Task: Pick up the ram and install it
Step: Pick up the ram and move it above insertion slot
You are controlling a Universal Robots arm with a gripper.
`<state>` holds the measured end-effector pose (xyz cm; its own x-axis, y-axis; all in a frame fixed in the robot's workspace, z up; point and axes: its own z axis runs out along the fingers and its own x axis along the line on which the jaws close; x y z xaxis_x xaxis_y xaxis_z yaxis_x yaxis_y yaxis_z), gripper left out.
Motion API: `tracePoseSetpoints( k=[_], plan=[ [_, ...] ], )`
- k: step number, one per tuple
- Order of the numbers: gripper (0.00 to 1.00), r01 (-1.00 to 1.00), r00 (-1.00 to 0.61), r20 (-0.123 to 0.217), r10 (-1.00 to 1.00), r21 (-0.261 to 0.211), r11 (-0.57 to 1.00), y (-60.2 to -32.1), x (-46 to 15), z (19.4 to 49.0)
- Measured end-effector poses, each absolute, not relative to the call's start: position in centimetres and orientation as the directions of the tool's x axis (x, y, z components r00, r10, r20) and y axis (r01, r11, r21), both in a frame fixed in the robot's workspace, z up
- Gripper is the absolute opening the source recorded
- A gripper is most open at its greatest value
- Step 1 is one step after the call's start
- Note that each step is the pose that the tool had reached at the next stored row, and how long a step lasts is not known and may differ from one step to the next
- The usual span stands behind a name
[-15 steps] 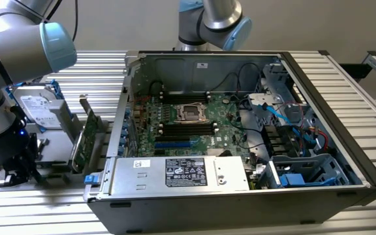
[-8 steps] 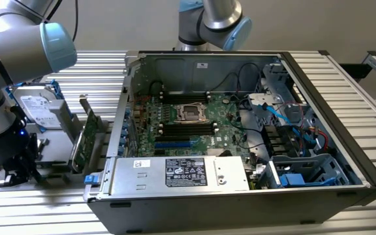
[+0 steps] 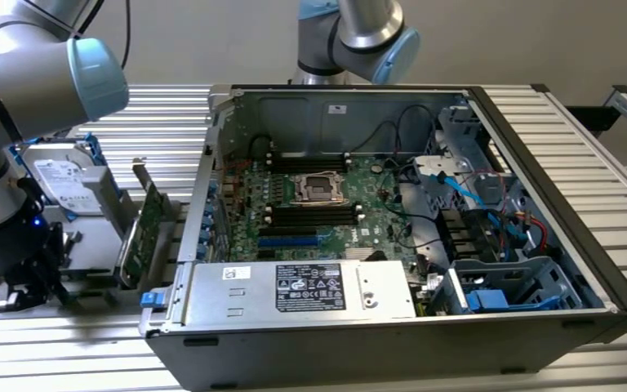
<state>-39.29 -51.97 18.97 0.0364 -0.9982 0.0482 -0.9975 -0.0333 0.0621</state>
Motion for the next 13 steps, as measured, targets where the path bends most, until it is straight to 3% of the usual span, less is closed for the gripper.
tracePoseSetpoints(
  k=[13],
  plan=[
    [0.14, -0.998, -0.002, 0.047, -0.999, 0.061, 0.005, -51.95, -39.26, 19.08]
  ],
)
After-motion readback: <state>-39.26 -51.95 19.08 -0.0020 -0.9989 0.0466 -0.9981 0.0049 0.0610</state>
